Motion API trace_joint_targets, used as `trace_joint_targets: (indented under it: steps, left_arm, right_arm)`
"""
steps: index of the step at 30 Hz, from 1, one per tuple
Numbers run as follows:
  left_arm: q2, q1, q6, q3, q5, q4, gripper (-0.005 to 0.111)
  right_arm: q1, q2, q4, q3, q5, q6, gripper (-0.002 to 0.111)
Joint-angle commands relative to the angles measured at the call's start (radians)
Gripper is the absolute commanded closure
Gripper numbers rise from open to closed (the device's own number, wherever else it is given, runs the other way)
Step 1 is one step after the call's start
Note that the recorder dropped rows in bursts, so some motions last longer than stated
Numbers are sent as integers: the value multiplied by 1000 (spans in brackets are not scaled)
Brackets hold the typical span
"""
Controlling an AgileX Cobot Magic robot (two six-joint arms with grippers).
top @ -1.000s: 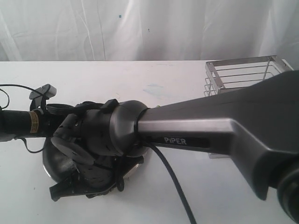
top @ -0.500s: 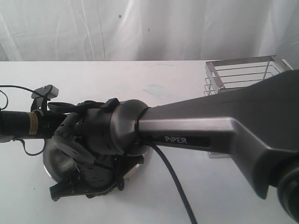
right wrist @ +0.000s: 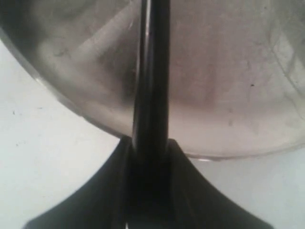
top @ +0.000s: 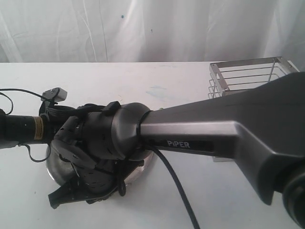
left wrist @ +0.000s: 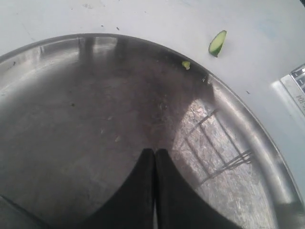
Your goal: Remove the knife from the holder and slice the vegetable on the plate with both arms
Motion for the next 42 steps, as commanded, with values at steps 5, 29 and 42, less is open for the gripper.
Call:
trace_joint_targets:
  steps: [5, 29, 42]
  left_arm:
    - [-15, -1, 6, 6, -10, -13, 107]
    - [-15, -1, -48, 12, 334, 74, 107]
    - [-66, -1, 27, 26, 202, -89, 107]
  right_arm:
    - [-2, -3, -1, 2, -15, -12, 108]
    - [-2, -3, -34, 2, 7, -12, 108]
    - [-10, -3, -40, 2, 92, -67, 108]
